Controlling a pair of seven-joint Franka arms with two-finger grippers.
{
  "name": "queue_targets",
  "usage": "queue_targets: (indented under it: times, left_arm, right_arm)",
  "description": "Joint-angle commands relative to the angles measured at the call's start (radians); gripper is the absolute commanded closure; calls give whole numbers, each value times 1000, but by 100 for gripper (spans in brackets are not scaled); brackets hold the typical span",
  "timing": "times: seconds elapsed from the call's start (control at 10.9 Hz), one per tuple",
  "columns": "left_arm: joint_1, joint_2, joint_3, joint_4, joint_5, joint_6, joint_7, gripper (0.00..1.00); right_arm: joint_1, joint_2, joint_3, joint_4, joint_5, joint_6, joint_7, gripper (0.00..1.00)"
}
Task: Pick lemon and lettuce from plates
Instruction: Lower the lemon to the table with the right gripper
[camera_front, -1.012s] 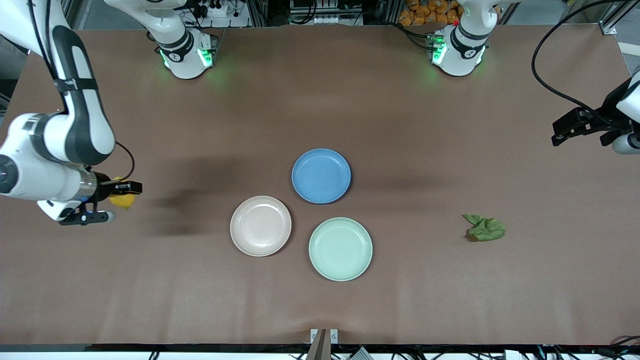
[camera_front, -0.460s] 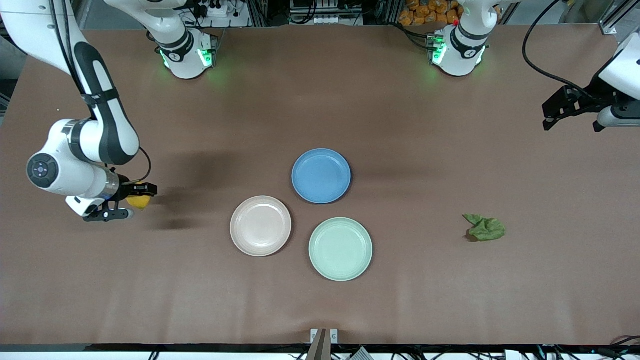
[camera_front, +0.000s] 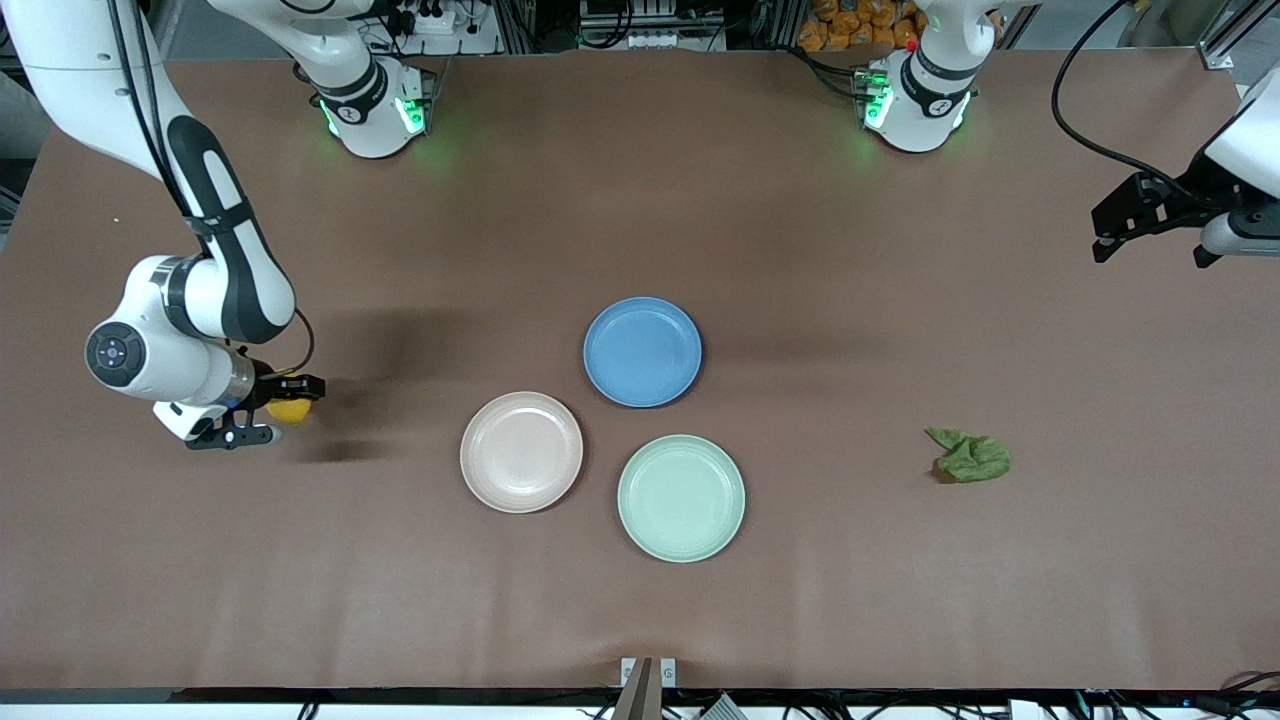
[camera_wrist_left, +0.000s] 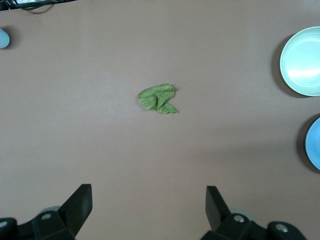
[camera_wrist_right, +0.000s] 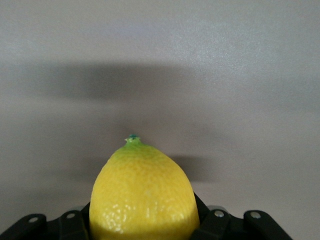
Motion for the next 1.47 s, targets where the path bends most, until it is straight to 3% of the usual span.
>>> queue_targets:
  times: [0.0, 0.09, 0.18, 0.37, 0.64, 0.83, 1.1, 1.38]
  left_arm:
    - [6, -11, 3, 1, -4, 5, 20, 0]
    - [7, -11, 3, 3, -5, 5, 29, 0]
    - [7, -10, 1, 9, -22, 5, 37, 0]
    - [-11, -10, -3, 16, -28, 2, 26, 0]
    - [-94, -1, 93, 23, -22, 2, 35, 0]
    - [-88, -2, 93, 24, -24, -1, 29, 0]
    - [-89, 2, 92, 23, -19, -4, 19, 0]
    - [-60, -1, 99, 20, -16, -30, -6, 0]
  right_arm:
    - [-31, 3, 17, -3, -20, 9, -15, 44]
    - [-32, 3, 17, -3, -20, 6, -15, 12]
    - [-34, 3, 16, -1, -20, 2, -15, 0]
    - [-32, 3, 16, 2, -20, -4, -14, 0]
    - [-32, 3, 16, 3, -20, -5, -14, 0]
    - [-32, 0, 14, 7, -20, -8, -11, 0]
    - [-38, -6, 11, 107, -20, -166, -18, 0]
    - [-44, -9, 9, 173, -20, -235, -20, 0]
